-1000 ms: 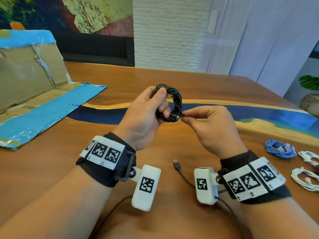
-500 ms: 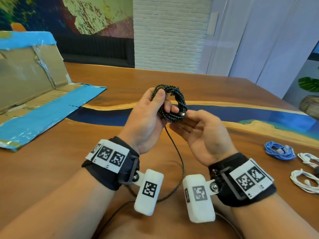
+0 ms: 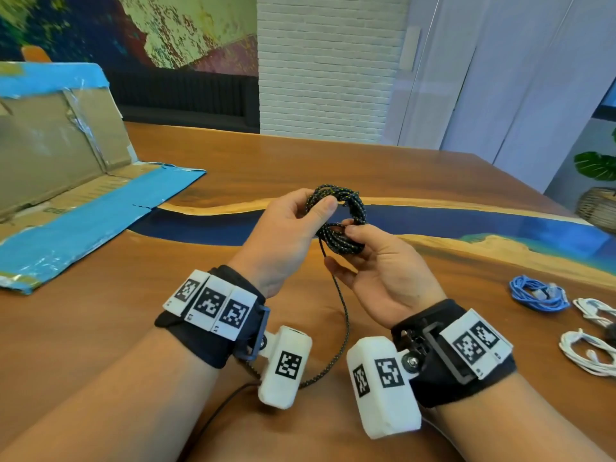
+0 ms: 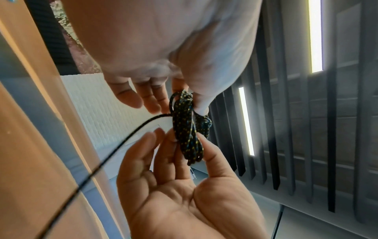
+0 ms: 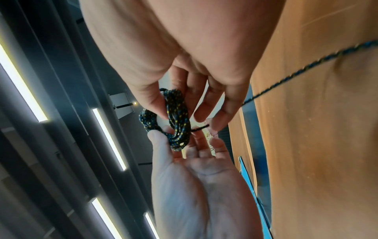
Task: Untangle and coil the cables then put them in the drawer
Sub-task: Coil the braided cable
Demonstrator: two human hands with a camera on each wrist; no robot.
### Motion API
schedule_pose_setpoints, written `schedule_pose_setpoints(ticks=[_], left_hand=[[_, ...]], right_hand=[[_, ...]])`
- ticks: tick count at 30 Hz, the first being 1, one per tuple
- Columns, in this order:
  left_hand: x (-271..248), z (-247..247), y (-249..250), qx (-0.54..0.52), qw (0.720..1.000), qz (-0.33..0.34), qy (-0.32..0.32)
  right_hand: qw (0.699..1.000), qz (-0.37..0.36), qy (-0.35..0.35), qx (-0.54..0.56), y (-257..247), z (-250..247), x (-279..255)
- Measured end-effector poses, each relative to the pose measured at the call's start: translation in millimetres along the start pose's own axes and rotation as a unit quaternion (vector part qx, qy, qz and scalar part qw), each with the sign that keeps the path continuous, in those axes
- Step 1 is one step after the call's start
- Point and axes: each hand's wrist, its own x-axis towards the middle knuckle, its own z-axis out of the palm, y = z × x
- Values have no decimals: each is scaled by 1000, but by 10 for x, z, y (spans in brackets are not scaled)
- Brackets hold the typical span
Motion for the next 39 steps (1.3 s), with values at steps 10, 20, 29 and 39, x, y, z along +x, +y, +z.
schedule_pose_setpoints(ticks=[10,20,29,39], left_hand=[[60,-89,-123,70,993,-39,88],[26,-69,-141,76,989,-128,25],[9,44,-145,-53,993,-40,99],[-26,-35,50,-377,921,-92,27]], right_hand=[[997,11,-77,-16,50,-19,20],[963,-116,-34,-241,73,-111,96],[956,-98,32,-275,49,-210,210],[983,-33,115,-142,-124,-342,221]])
